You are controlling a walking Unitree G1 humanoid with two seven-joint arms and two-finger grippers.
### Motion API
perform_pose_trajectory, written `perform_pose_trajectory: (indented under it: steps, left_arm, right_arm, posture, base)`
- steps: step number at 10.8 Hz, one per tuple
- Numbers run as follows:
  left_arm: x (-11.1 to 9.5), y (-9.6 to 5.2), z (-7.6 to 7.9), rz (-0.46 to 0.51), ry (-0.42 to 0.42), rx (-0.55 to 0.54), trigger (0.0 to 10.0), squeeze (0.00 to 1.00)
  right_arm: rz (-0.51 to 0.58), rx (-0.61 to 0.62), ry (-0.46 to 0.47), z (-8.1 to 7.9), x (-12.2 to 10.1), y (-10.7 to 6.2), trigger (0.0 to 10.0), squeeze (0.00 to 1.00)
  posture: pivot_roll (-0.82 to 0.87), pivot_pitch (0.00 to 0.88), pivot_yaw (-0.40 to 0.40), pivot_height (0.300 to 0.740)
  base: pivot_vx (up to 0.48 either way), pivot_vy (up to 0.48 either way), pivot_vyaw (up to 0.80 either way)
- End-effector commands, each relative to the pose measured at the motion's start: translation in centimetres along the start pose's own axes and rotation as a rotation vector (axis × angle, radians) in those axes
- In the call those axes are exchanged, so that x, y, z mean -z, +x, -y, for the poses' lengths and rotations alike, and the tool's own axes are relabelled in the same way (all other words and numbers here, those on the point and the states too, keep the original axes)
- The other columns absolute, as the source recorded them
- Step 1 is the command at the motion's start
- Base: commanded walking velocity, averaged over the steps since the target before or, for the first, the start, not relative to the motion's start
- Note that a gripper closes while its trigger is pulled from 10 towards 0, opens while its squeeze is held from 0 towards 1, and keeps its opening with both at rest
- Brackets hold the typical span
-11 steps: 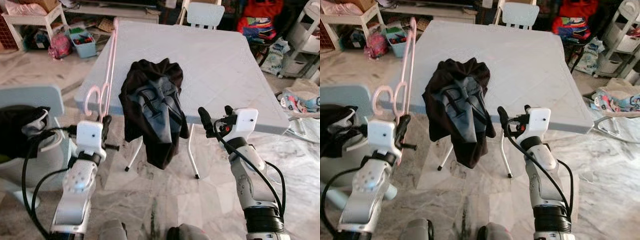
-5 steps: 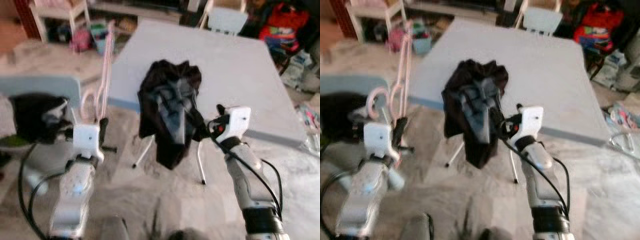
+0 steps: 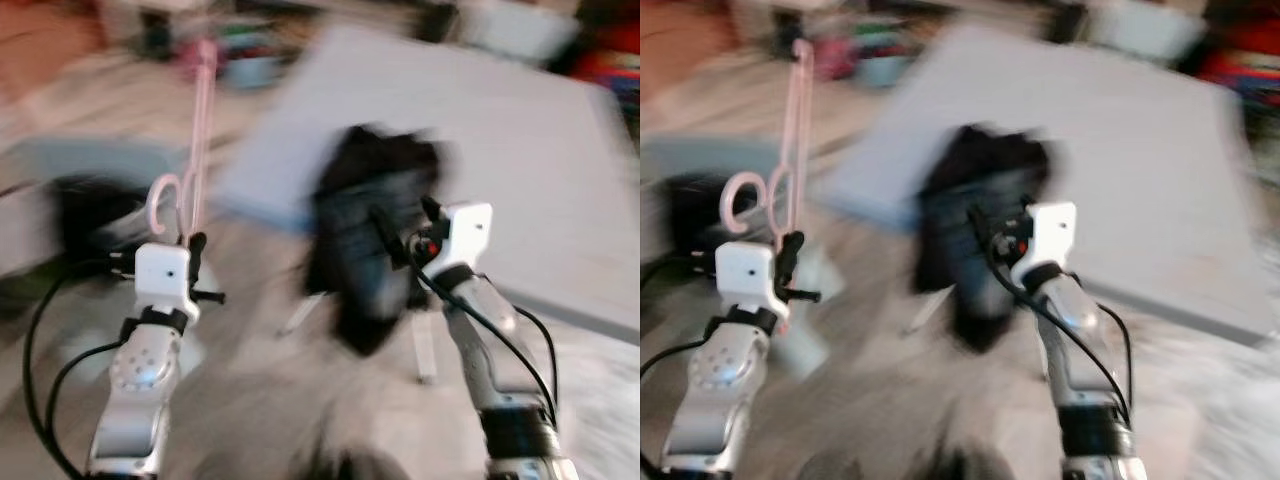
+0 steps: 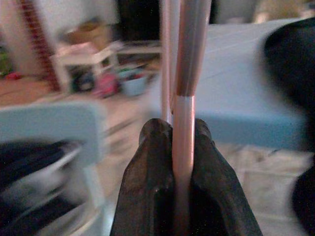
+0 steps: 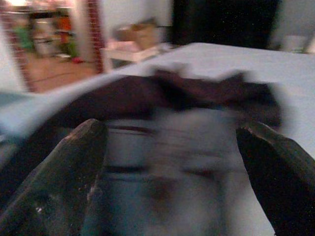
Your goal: Hang hanger
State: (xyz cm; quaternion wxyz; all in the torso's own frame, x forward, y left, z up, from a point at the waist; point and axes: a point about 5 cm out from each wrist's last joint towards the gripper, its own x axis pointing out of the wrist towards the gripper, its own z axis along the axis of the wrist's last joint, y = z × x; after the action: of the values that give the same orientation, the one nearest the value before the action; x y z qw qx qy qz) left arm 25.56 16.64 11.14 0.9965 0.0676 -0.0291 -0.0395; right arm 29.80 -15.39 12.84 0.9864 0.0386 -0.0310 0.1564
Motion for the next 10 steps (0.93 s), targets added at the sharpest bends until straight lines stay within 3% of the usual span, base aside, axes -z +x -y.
perform_pose_trajectory:
  steps: [1, 5, 8, 9, 10]
  left_arm:
    - [-0.4, 0.1, 0.6, 0.016, -0.008, 0.007, 10.0, 0.00]
    - [-0.4, 0.1, 0.9, 0.010, -0.005, 0.008, 10.0, 0.00]
    - [-0.3, -0.5, 0.9, 0.003, -0.004, -0.010, 10.0, 0.00]
    - [-0.2, -0.6, 1.1, 0.000, -0.006, -0.007, 10.0, 0.00]
    - [-0.2, -0.5, 1.1, 0.000, -0.008, -0.006, 10.0, 0.00]
  right_arm:
    - [-0.004, 0.038, -0.002, 0.8, -0.1, -0.2, 10.0, 0.00]
    - [0.014, 0.096, -0.021, 1.5, -0.5, 0.0, 10.0, 0.00]
    - [-0.041, 0.070, -0.067, 2.1, -0.4, 0.1, 10.0, 0.00]
    - [-0.065, 0.027, -0.054, 2.5, -0.5, 0.3, 10.0, 1.00]
    - [-0.122, -0.049, -0.023, 2.7, -0.4, 0.4, 10.0, 1.00]
  posture:
    - [0.00, 0.092, -0.097, 0.740]
    - [0.00, 0.094, -0.097, 0.740]
    - [0.00, 0.096, -0.100, 0.740]
    - [0.00, 0.094, -0.103, 0.740]
    - [0.00, 0.091, -0.103, 0.740]
  base:
    - [0.000, 0.000, 0.00]
    - [0.000, 0.000, 0.00]
    - [0.000, 0.000, 0.00]
    - [0.000, 0.000, 0.00]
    - [0.000, 0.000, 0.00]
